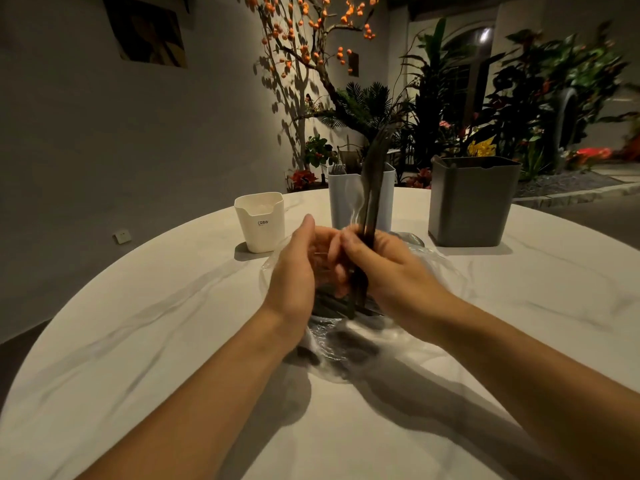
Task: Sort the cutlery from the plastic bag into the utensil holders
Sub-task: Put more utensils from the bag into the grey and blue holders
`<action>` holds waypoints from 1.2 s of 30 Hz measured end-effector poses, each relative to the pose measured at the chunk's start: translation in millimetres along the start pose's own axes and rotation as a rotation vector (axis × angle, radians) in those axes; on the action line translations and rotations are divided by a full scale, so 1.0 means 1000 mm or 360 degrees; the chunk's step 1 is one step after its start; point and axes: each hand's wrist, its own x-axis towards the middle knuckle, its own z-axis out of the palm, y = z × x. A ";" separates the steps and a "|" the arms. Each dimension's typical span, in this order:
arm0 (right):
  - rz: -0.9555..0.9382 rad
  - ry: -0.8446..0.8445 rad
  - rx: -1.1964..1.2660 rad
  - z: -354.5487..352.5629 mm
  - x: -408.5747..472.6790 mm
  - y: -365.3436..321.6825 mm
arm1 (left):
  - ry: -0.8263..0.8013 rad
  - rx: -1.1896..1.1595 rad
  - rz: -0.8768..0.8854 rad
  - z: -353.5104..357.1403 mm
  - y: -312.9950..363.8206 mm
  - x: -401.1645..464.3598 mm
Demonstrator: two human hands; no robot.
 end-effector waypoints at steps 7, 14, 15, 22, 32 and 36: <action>0.0314 -0.0090 -0.0395 -0.014 -0.006 0.033 | -0.0274 0.0330 0.0057 0.004 -0.009 -0.007; 0.0302 -0.0082 -0.0406 -0.015 -0.007 0.033 | -0.0235 0.0711 0.0044 0.000 -0.020 -0.005; 0.0300 -0.0092 -0.0431 -0.014 -0.007 0.033 | -0.0245 0.0713 0.0029 0.000 -0.021 -0.006; 0.0176 -0.0014 -0.0307 -0.010 -0.006 0.023 | -0.0209 0.0252 -0.0007 0.003 -0.013 -0.005; 0.0329 -0.0084 -0.0485 -0.009 -0.001 0.018 | -0.0157 0.0246 -0.0063 0.005 -0.006 -0.006; 0.0240 0.0027 -0.0912 -0.002 0.000 0.025 | 0.0018 0.0303 -0.0092 0.014 -0.008 0.001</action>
